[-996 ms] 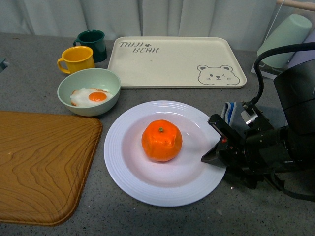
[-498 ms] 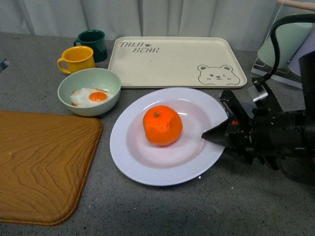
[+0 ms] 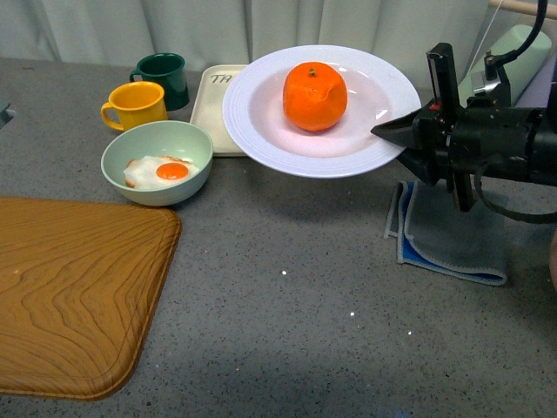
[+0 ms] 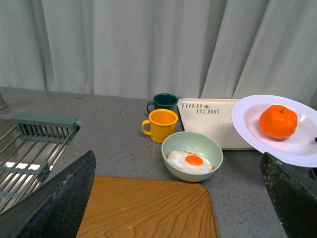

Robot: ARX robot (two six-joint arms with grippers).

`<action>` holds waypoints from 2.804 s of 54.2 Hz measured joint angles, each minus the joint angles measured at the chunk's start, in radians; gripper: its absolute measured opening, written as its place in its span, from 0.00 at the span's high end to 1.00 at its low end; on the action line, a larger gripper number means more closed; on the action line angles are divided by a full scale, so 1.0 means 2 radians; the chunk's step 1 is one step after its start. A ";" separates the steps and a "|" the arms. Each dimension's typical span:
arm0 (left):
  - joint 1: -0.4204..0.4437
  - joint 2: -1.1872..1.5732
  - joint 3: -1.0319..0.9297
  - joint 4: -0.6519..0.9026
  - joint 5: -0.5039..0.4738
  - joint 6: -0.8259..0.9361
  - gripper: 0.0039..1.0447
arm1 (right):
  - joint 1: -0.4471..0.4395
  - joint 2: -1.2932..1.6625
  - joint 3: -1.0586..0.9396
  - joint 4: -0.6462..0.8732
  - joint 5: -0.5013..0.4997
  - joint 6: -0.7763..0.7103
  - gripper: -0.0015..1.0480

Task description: Place orange and plate with both arms

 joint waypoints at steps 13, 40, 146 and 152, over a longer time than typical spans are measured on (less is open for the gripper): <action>0.000 0.000 0.000 0.000 0.000 0.000 0.06 | 0.003 0.106 0.194 -0.119 0.013 0.031 0.97; 0.000 0.000 0.000 0.000 0.000 0.000 0.06 | 0.012 0.205 0.405 -0.299 0.034 0.005 0.83; 0.000 0.000 0.000 -0.001 0.000 0.000 0.06 | -0.072 -0.661 -0.465 0.021 0.301 -0.550 0.99; 0.000 0.000 0.000 -0.001 0.000 0.000 0.06 | -0.072 -0.706 -0.473 -0.017 0.301 -0.550 0.99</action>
